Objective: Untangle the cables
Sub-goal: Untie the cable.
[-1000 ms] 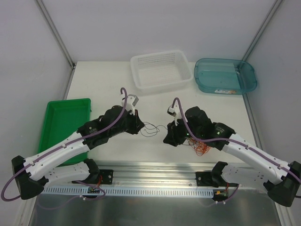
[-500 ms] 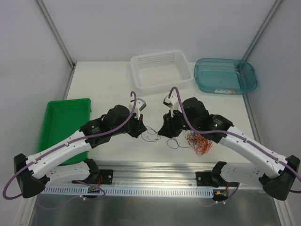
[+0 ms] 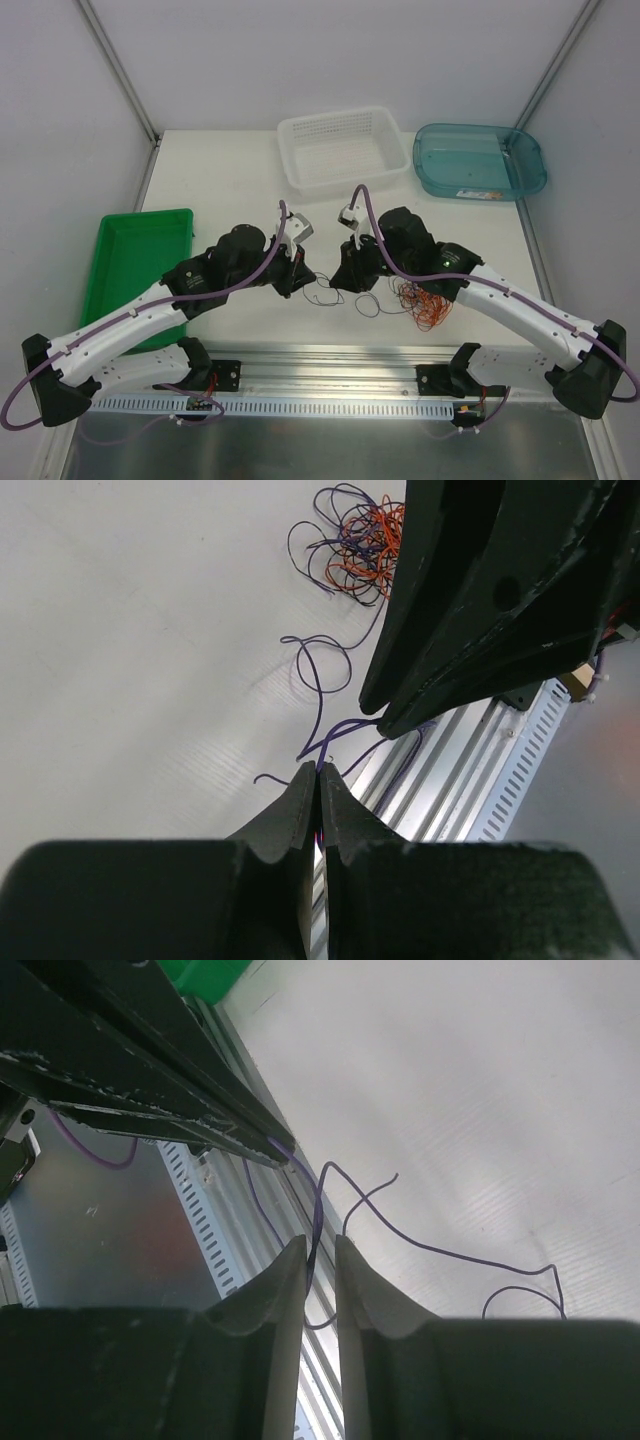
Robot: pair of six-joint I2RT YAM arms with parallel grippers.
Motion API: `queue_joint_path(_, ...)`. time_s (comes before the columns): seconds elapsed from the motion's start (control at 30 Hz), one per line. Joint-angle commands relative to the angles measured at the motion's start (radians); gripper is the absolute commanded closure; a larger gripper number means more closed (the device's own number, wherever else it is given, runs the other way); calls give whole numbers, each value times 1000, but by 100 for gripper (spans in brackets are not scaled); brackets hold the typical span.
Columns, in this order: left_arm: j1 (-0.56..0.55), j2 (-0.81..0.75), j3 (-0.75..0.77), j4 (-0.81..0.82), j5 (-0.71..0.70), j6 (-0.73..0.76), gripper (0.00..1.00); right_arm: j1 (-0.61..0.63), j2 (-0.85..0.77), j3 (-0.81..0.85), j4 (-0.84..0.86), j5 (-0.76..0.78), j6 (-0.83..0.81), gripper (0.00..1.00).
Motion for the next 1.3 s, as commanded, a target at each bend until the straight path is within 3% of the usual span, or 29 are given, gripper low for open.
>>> queue_joint_path(0.0,-2,-15,-14,53,34,31,100,-2,0,-20,58,-47,3,80)
queue_joint_path(0.33,-2,-19,-34,80,20,17,100,0,-16,-58,72,-38,3,88)
queue_joint_path(0.5,-2,-9,-46,81,31,2,100,1,-35,-55,70,-30,4,81)
queue_joint_path(0.7,-2,-6,-42,84,44,5,100,1,-30,-47,72,-28,3,80)
queue_joint_path(1.0,-2,-10,-55,87,54,5,100,0,-35,-46,72,-7,3,92)
queue_joint_path(1.17,-2,-18,-66,87,43,5,100,0,-43,-43,60,-4,4,91)
queue_joint_path(1.27,0,-26,-75,87,20,-1,100,0,-53,-47,53,19,4,99)
